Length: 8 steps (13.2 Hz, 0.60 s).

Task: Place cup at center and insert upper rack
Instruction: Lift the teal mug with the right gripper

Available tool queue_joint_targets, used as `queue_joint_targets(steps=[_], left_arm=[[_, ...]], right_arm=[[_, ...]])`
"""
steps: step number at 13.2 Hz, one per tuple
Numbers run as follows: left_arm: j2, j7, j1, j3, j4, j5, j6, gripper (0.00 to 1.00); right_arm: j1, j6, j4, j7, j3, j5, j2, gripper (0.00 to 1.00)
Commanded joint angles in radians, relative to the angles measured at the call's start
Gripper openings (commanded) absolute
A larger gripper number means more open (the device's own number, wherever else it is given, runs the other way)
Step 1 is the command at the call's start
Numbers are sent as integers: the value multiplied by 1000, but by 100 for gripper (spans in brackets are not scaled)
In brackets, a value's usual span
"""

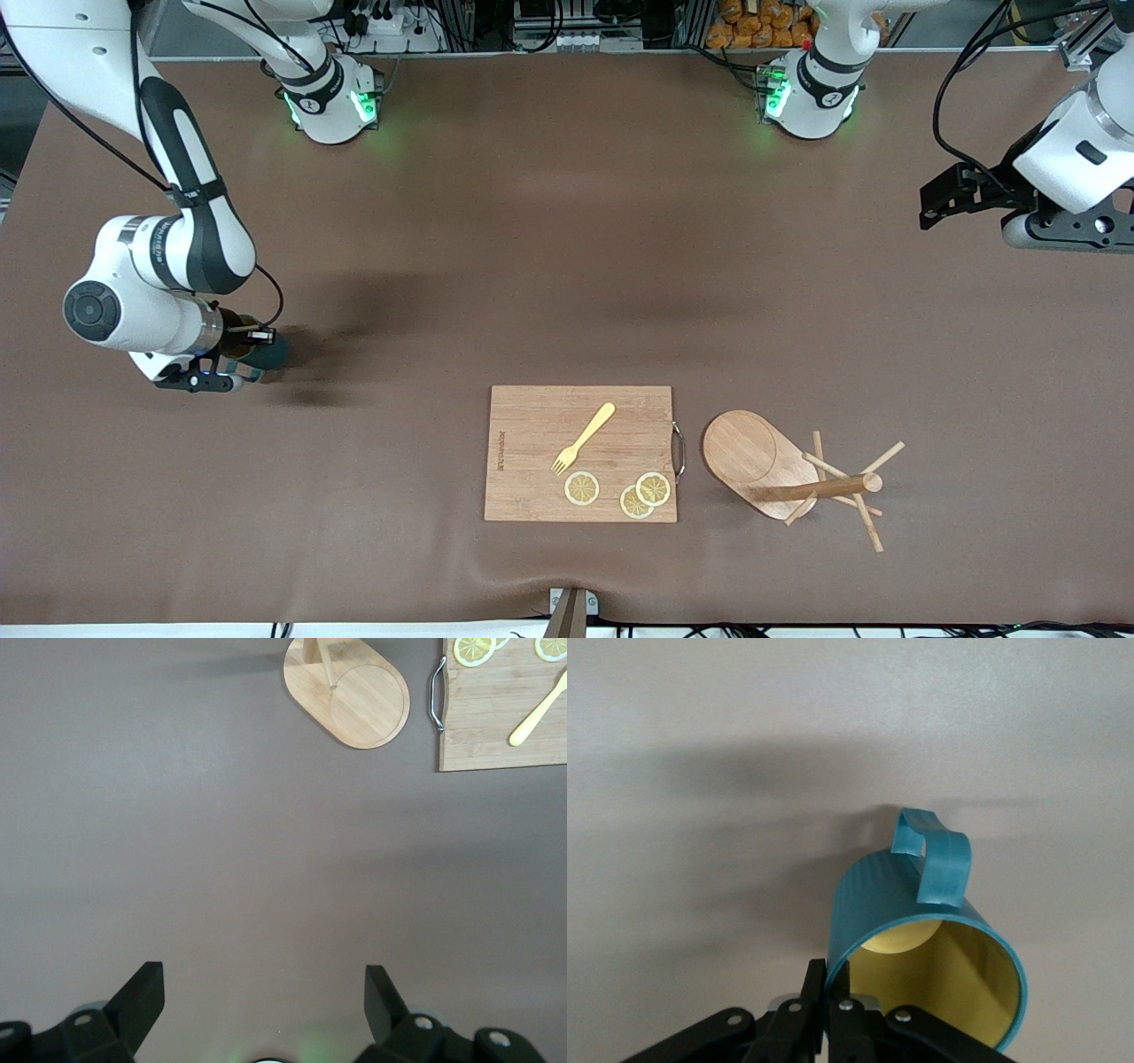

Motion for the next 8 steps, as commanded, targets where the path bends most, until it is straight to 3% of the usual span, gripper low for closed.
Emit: queue_joint_targets(steps=[1, 8], left_arm=[[9, -5, 0, -6, 18, 12, 0, 100], [9, -5, 3, -6, 13, 9, 2, 100]], right_arm=[[20, -84, 38, 26, 0, 16, -43, 0], [176, -163, 38, 349, 0, 129, -97, 0]])
